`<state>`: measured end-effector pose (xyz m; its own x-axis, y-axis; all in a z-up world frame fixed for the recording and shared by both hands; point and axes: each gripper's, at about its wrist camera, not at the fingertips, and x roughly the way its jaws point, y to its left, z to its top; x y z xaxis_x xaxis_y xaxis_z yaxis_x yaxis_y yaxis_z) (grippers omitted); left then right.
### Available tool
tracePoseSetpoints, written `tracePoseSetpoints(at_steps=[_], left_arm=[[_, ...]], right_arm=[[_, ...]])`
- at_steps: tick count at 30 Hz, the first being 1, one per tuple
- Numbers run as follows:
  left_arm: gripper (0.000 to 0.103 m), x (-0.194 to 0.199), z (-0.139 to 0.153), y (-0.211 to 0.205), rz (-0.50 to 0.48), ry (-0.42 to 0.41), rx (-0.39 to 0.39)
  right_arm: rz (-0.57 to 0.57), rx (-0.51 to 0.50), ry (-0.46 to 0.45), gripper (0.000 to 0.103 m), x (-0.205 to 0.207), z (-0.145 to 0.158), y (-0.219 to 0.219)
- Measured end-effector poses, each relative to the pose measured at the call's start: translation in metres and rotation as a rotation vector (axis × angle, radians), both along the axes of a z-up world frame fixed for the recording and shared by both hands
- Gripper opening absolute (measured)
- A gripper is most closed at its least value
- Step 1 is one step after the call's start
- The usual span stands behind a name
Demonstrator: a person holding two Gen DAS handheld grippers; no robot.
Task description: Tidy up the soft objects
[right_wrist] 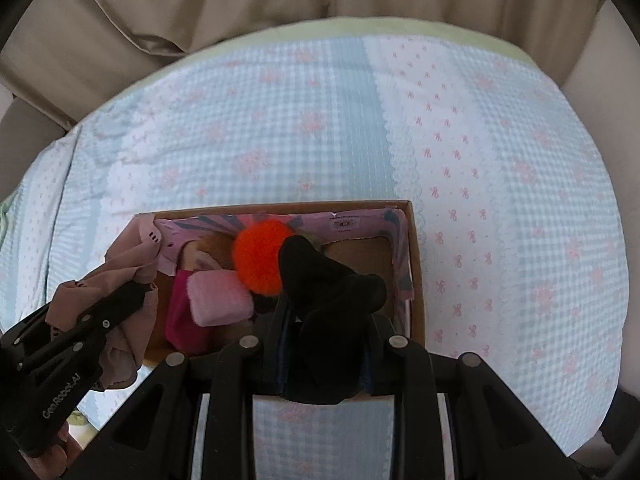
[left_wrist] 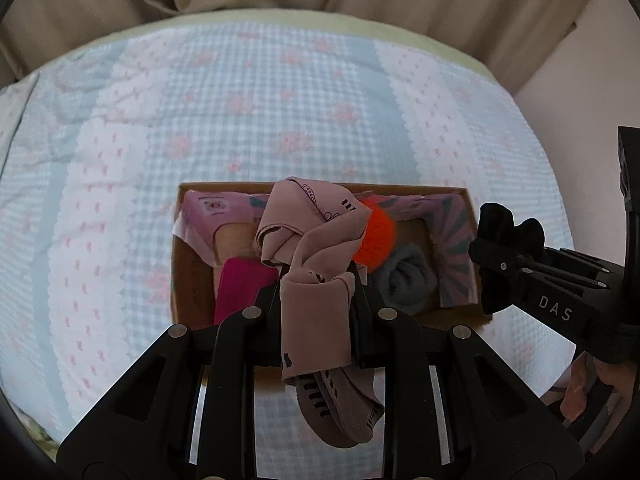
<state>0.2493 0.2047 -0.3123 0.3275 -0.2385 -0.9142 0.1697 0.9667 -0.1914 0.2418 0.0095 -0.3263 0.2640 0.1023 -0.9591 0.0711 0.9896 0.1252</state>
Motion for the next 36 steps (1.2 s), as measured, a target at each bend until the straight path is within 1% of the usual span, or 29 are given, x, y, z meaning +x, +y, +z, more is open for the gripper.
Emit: tracePoseSetpoints(at_steps=[4,9,12,13,14,15,16,17,18,19,21,25,29,36], left_arm=[[0.020,0.014,-0.022,0.001,0.008,0.036,0.016],[0.020,0.028,-0.055,0.004,0.039,0.113,0.021],[0.020,0.034,-0.066,0.005,0.041,0.130,0.042],[0.022,0.036,-0.067,0.005,0.040,0.134,0.046],[0.027,0.038,-0.069,0.004,0.039,0.136,0.048],[0.051,0.040,-0.068,0.004,0.040,0.133,0.052],[0.087,0.041,-0.068,0.004,0.041,0.127,0.064],[0.101,0.042,-0.067,0.002,0.035,0.124,0.069],[0.103,0.042,-0.067,0.001,0.028,0.122,0.073],[0.103,0.041,-0.065,0.000,0.027,0.113,0.078],[0.103,0.038,-0.062,0.000,0.024,0.095,0.080],[0.103,0.034,-0.060,-0.001,0.025,0.105,0.075],[0.103,0.029,-0.054,-0.001,0.028,0.097,0.075],[0.103,0.017,-0.032,-0.001,0.032,0.061,0.060]], right_arm=[[0.003,0.011,0.055,0.025,0.015,-0.024,-0.001],[-0.019,0.026,0.117,0.025,0.026,-0.050,-0.007],[-0.024,0.041,0.135,0.025,0.032,-0.058,-0.010],[-0.025,0.051,0.141,0.025,0.035,-0.060,-0.011],[-0.022,0.063,0.147,0.026,0.038,-0.062,-0.011],[-0.020,0.073,0.153,0.035,0.040,-0.064,-0.011],[-0.020,0.074,0.151,0.059,0.042,-0.063,-0.010],[-0.019,0.071,0.146,0.072,0.043,-0.062,-0.011],[-0.018,0.069,0.135,0.094,0.043,-0.060,-0.011],[-0.022,0.067,0.125,0.100,0.042,-0.058,-0.012],[-0.028,0.062,0.117,0.100,0.041,-0.055,-0.014],[-0.033,0.057,0.106,0.100,0.035,-0.051,-0.016],[-0.032,0.065,0.098,0.100,0.030,-0.044,-0.016],[-0.018,0.071,0.046,0.100,0.017,-0.017,-0.015]])
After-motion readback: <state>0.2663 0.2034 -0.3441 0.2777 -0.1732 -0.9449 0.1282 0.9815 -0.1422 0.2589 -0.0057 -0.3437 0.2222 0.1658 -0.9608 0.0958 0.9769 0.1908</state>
